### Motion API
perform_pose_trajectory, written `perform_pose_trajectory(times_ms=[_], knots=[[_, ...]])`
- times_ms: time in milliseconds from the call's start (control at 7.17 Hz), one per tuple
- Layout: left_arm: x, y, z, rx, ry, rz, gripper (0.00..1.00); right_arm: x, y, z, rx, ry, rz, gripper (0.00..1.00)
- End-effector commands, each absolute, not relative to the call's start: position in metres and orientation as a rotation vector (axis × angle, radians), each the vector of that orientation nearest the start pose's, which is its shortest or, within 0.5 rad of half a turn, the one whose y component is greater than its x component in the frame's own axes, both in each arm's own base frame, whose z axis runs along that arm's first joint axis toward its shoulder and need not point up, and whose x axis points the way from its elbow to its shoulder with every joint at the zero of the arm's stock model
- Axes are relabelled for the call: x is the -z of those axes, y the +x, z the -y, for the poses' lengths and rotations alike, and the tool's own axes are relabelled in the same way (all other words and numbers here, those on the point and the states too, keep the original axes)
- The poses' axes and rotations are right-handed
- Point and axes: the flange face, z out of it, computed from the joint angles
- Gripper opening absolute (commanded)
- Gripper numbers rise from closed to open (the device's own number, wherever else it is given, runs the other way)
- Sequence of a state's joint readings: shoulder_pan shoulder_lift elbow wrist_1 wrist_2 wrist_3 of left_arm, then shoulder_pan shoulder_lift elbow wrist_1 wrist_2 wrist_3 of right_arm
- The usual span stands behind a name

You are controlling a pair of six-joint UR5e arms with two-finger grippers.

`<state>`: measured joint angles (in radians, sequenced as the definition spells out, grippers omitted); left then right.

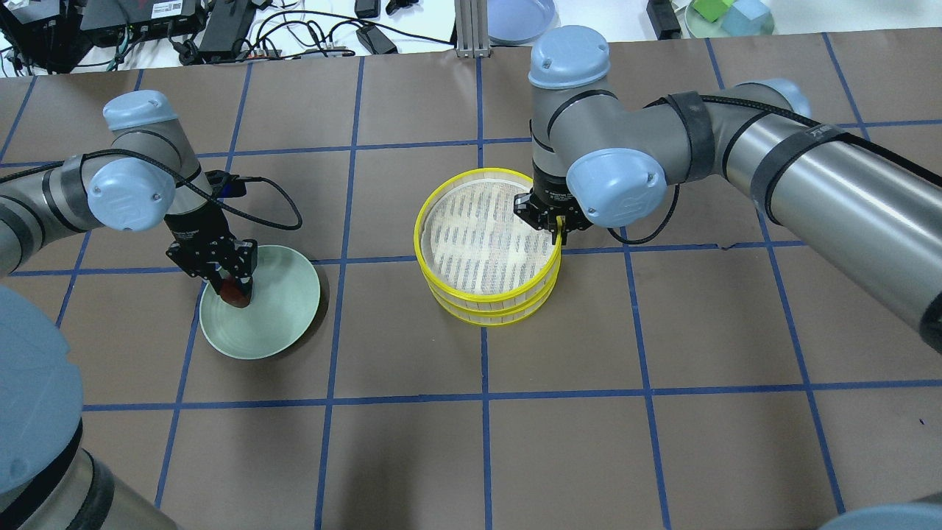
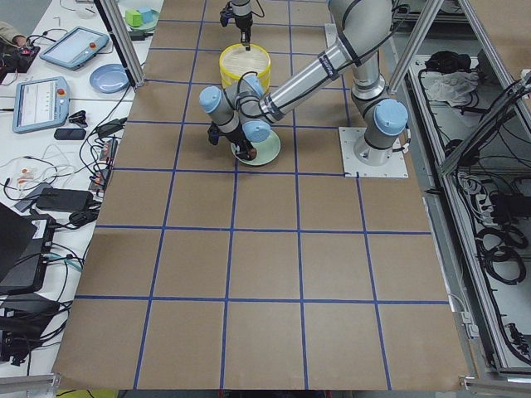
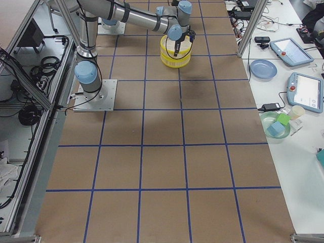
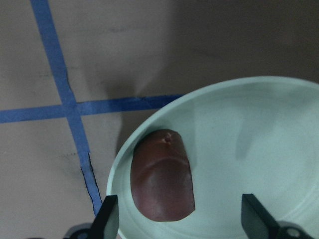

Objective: Place buns in different layers of steamer
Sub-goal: 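Grasp the brown bun on the plate with the left gripper, then release brown bun on top tier with left gripper while right gripper lifts away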

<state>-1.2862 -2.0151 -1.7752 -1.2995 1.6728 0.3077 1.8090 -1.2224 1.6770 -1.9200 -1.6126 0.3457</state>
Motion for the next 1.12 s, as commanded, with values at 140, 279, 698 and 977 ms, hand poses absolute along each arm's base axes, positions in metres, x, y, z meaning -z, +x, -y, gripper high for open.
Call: perform_pose_trajectory(times_ms=[140, 279, 698, 977], knots=[[-0.207, 0.036, 0.573, -0.518, -0.050, -3.091, 0.00, -0.275, 0.265, 0.537, -0.145, 0.148, -3.226, 0.00], [-0.236, 0.028, 0.582, -0.449, -0.093, -3.098, 0.00, -0.274, 0.264, 0.537, -0.145, 0.145, -3.237, 0.00], [-0.325, -0.048, 0.588, -0.296, -0.390, -3.209, 0.00, -0.272, 0.262, 0.536, -0.154, 0.147, -3.241, 0.86], [-0.349, -0.125, 0.576, -0.282, -0.622, -3.291, 0.00, -0.303, 0.259, 0.539, -0.062, 0.152, -3.225, 1.00]])
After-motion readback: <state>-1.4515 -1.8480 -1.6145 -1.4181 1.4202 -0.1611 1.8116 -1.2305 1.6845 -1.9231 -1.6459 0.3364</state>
